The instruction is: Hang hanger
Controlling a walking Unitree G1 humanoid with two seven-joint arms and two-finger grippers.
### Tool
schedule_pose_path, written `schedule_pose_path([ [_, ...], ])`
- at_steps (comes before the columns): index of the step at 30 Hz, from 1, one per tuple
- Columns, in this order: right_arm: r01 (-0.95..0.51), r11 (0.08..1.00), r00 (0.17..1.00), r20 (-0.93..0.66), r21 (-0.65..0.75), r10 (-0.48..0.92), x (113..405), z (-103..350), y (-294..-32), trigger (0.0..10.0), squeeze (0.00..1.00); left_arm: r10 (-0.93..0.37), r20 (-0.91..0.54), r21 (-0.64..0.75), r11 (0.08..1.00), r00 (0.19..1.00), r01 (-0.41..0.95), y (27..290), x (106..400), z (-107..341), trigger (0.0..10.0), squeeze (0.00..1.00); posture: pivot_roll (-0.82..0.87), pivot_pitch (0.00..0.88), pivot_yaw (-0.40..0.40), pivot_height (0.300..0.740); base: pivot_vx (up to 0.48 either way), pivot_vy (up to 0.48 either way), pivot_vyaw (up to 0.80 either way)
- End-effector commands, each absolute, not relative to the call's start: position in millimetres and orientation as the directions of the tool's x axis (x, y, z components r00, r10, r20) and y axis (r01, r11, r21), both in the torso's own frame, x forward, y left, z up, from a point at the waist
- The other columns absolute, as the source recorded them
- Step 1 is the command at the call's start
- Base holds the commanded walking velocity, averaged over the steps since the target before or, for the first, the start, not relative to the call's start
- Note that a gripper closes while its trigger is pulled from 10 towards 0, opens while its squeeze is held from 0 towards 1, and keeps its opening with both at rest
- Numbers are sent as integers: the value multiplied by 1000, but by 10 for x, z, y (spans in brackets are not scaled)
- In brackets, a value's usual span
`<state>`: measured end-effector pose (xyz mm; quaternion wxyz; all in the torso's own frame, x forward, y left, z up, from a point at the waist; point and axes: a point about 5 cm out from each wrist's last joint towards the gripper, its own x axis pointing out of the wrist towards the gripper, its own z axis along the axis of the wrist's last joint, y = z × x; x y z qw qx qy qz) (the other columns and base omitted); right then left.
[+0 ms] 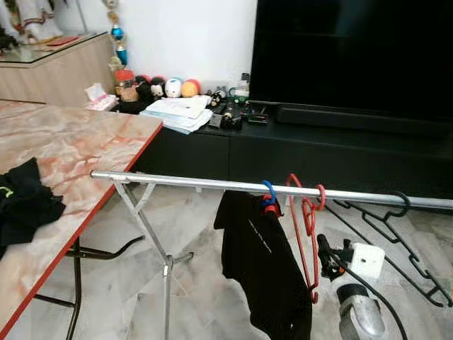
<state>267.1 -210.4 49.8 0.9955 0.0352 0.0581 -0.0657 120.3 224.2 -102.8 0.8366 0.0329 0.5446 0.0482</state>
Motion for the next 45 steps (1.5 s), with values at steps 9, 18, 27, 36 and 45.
schedule_pose_path([
  [9, 266, 964, 926, -275, -6, -257, 2070, 147, -2340, 10000, 0, 126, -912, 129, 992, 391, -19, 2256, 1176, -1034, 10000, 0, 17, 0, 3, 740, 0, 0, 0],
  [18, 251, 967, 934, -273, 39, -231, 2145, 169, -2241, 10000, 0, 126, -911, 142, 990, 394, 12, 2259, 1187, -1030, 10000, 0, 12, 0, 4, 740, 0, 0, 0],
  [27, 238, 971, 931, -294, 33, -219, 2180, 136, -2216, 10000, 0, 120, -909, 146, 989, 398, 35, 2246, 1203, -1027, 10000, 0, 14, 0, -4, 740, 0, 0, -669],
  [36, 239, 971, 929, -298, 28, -220, 2203, 125, -2211, 10000, 0, 120, -909, 142, 989, 399, 28, 2239, 1212, -1026, 10000, 0, 15, 0, -10, 740, 0, -218, -737],
  [45, 228, 973, 929, -304, 19, -212, 2213, 102, -2198, 10000, 0, 136, -906, 143, 990, 401, -11, 2243, 1217, -1025, 10000, 0, 18, 0, -14, 740, 0, -82, -734],
])
